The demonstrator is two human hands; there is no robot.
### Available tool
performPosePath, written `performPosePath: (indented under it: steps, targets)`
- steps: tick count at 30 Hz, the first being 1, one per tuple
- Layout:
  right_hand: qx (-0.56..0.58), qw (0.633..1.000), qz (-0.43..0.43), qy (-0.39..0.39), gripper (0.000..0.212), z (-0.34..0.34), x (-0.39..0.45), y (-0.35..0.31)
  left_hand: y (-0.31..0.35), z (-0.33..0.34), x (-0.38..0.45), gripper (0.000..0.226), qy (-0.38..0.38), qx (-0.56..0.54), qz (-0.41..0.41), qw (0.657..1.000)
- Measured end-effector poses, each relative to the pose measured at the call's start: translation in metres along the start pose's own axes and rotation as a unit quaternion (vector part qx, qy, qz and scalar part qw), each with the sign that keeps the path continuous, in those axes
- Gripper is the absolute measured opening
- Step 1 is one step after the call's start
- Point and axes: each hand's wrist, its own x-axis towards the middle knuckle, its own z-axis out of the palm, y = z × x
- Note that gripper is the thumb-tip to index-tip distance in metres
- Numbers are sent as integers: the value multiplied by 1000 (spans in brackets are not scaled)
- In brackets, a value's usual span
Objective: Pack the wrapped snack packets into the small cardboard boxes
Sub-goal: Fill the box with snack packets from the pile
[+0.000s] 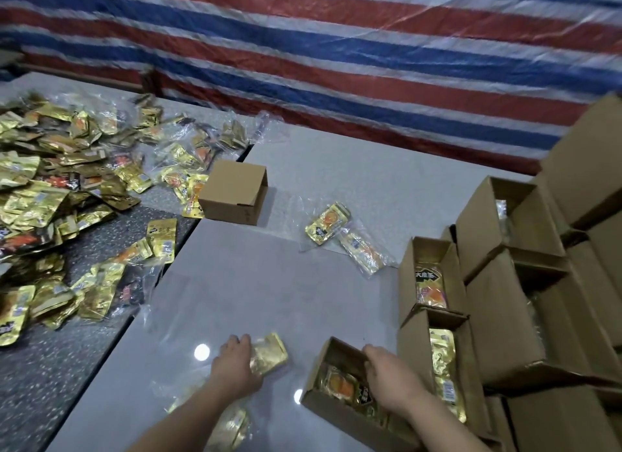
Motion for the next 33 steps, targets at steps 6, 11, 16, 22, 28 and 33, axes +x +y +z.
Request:
performPosePath:
  steps: [6, 11, 16, 22, 28, 33]
  targets:
    - [204, 978, 32, -1, 79, -31, -8, -18, 49, -138, -8, 39, 113, -304, 47, 945]
    - [662, 738, -130, 17, 93, -130, -36, -69, 153, -231, -76, 52, 101, -428, 228, 869]
    - [752, 613, -239, 36, 76, -201, -68, -78, 229, -270, -114, 43, 157, -387, 326, 848]
    - [765, 578, -270, 90, 55, -219, -77, -52, 261, -268, -115, 75, 231, -207, 371, 875]
    - [798, 524, -204, 217, 94, -222, -84, -40, 237, -239, -127, 111, 202, -277, 303, 889]
    - [800, 485, -249, 250, 57, -217, -89, -46, 246, -210, -141, 66, -27, -664, 121, 737]
